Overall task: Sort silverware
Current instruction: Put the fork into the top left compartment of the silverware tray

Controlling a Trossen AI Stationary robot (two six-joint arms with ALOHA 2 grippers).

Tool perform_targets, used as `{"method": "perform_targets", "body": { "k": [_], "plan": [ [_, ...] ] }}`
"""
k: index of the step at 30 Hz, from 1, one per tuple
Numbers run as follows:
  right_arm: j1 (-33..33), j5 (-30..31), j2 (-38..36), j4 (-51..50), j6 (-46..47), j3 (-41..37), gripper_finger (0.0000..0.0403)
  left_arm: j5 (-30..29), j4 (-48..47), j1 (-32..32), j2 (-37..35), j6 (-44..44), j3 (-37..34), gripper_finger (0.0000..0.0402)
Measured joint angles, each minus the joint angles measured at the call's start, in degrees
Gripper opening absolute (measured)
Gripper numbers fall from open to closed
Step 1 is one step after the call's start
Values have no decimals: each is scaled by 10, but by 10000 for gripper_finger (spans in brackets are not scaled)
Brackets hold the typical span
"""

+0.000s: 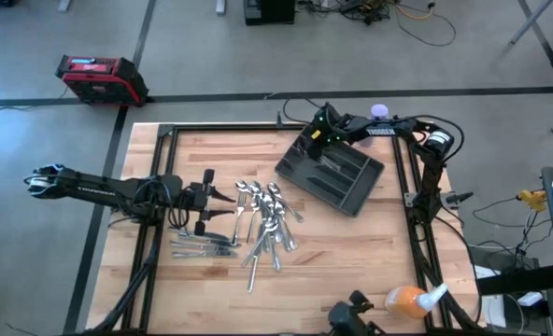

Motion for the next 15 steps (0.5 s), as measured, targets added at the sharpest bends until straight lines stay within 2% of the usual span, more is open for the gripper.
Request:
{"method": "perform_targets", "body": {
  "k": [2, 6, 8, 15],
  "plan": [
    [-1, 23, 2, -3, 1, 0, 0, 0, 5, 0, 0, 0, 0, 119],
    [17, 134, -10, -2, -3, -2, 0, 0, 4, 0, 0, -8, 0, 119],
    [25, 165, -15, -4, -12, 2, 0, 0, 0, 0, 0, -13, 0, 119],
    [21, 96, -10, -34, 13, 16, 0, 0, 3, 0, 2, -11, 0, 119]
  ]
}}
